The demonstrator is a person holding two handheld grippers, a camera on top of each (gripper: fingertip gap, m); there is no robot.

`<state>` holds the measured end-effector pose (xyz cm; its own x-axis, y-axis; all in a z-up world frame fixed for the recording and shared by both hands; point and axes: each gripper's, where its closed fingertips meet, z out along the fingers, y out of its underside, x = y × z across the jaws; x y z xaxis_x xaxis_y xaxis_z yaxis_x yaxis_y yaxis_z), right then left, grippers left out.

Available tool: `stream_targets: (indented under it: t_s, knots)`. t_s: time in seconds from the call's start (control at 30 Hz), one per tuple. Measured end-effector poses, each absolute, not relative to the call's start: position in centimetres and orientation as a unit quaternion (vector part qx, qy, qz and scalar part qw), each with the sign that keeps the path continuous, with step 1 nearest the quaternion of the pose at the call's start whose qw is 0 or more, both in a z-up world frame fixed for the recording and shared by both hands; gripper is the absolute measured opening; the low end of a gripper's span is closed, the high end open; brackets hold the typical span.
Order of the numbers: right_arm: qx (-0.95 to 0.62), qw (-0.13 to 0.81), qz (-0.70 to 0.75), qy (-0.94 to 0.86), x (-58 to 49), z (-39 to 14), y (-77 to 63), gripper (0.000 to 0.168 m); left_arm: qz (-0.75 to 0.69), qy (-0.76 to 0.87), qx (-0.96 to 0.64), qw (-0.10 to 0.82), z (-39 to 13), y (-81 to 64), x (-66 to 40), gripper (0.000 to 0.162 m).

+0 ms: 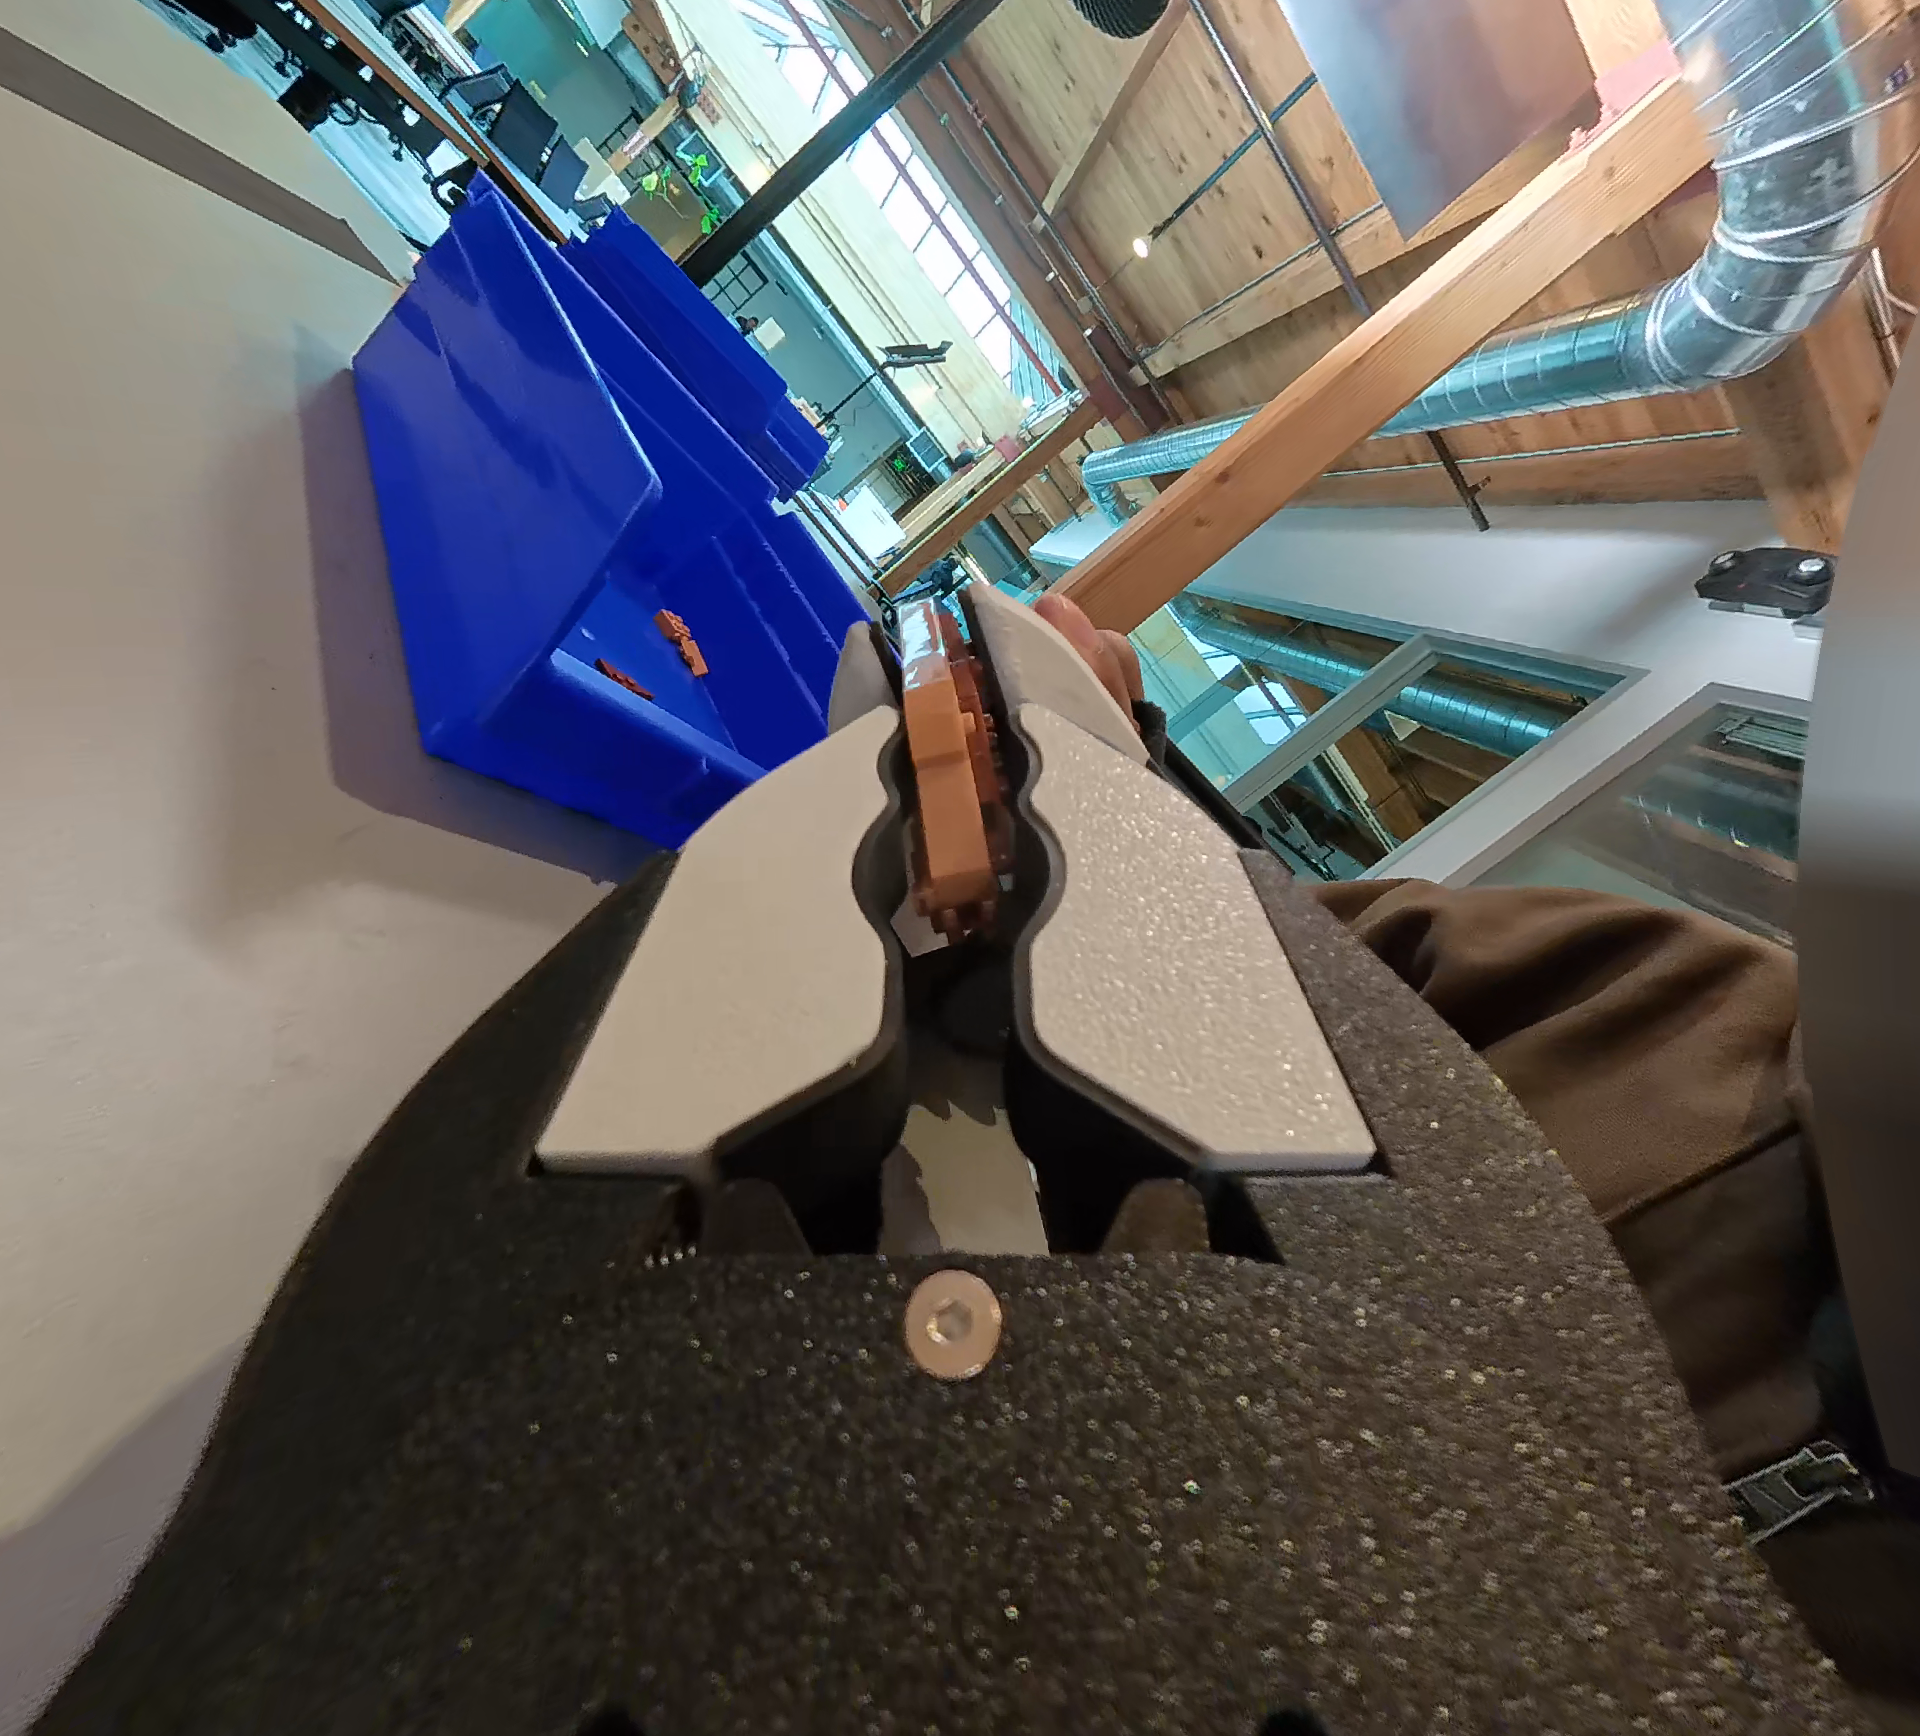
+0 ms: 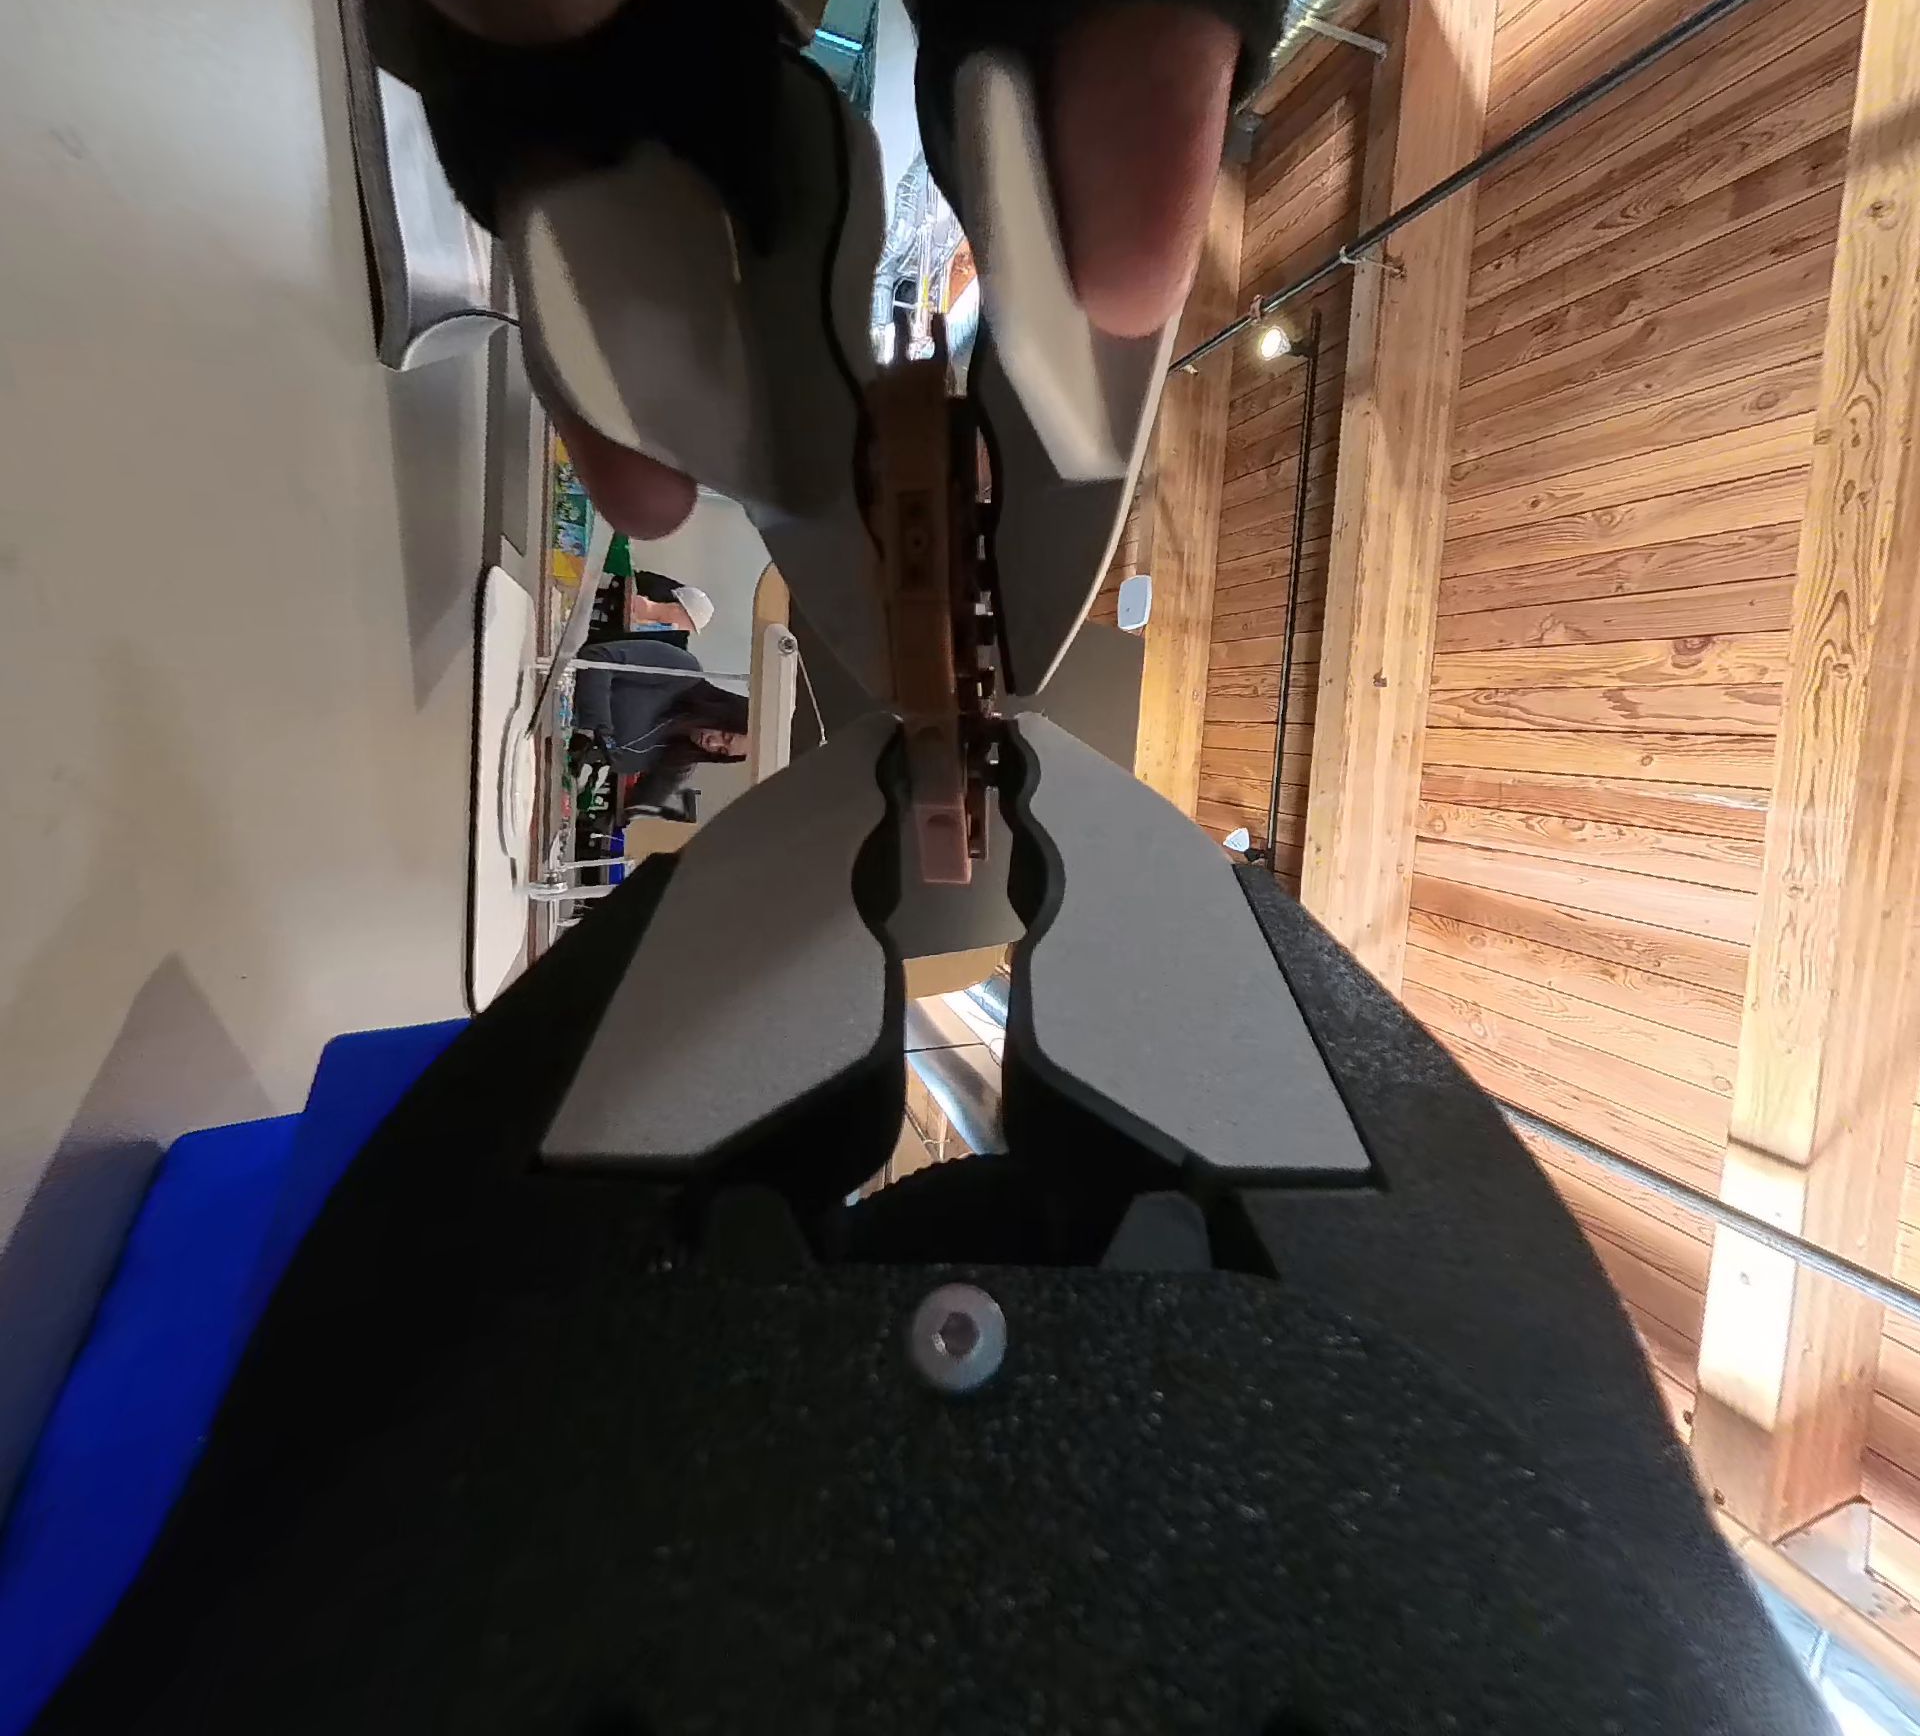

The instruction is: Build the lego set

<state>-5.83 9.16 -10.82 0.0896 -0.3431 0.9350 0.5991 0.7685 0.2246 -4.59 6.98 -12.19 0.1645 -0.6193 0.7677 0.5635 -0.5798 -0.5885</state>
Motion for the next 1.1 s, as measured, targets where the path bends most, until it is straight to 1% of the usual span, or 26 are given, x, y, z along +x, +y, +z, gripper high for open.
stream_targets:
  t_s: [0.47,0.77,0.87,0.97,1.1]
  knots:
    - [-0.106,0.727,-0.311,-0.603,-5.7,-10.6,8.9,0.014,-0.643,0.037,-0.612,0.459,-12.0,6.7,-4.4,0.017]
    - [-0.127,0.714,-0.321,-0.609,-5.9,-11.4,9.5,0.014,-0.648,0.015,-0.612,0.453,-12.6,7.2,-4.6,0.017]
    - [-0.151,0.718,-0.321,-0.598,-5.8,-11.5,9.9,0.016,-0.647,0.003,-0.611,0.457,-12.8,7.5,-4.7,0.016]
    - [-0.185,0.721,-0.325,-0.584,-5.2,-11.3,10.7,0.028,-0.653,-0.023,-0.600,0.462,-12.7,7.9,-5.6,0.016]
    - [-0.174,0.728,-0.327,-0.577,-5.3,-10.9,10.4,0.029,-0.659,-0.017,-0.596,0.459,-12.3,7.7,-5.5,0.016]
